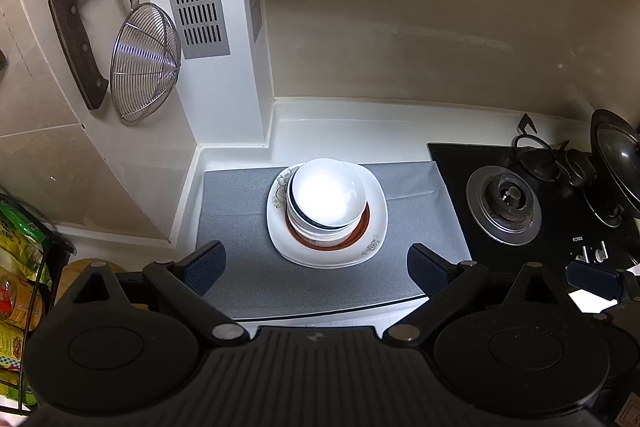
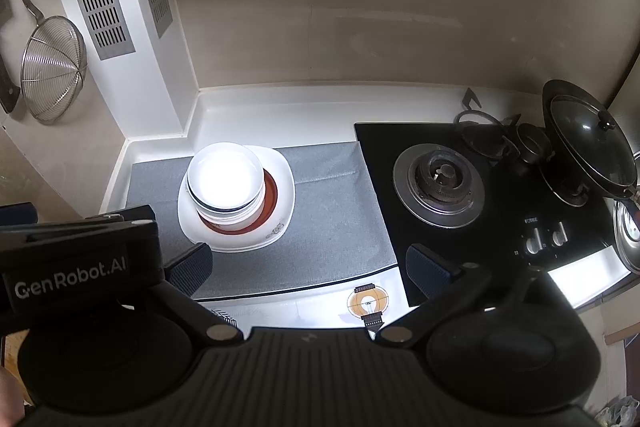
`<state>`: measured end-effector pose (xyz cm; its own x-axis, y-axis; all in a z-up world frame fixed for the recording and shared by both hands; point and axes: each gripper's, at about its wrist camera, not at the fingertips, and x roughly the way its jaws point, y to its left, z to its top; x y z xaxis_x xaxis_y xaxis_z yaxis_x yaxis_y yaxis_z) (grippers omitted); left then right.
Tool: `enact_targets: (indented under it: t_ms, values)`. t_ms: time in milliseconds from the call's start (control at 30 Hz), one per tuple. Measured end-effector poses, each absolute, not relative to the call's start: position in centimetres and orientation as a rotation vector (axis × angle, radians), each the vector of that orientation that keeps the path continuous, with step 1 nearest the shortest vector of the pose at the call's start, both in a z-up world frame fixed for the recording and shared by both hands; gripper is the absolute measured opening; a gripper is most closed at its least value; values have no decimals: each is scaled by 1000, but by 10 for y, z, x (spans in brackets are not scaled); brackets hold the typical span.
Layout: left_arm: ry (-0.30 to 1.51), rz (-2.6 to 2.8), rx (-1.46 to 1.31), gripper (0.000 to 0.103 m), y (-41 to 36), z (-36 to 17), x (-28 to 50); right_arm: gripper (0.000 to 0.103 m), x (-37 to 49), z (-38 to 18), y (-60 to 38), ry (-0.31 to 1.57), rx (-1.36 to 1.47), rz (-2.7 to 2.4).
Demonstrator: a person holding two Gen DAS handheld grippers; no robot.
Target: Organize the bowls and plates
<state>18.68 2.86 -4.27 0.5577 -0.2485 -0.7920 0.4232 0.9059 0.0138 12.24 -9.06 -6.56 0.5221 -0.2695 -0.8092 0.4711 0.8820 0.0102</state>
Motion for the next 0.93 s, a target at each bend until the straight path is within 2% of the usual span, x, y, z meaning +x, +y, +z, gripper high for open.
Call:
enact_targets:
  t_ms: [933]
  values:
    - [903,-400,208,98,32,-46,195,103,132,-67,-88,936,223,-441]
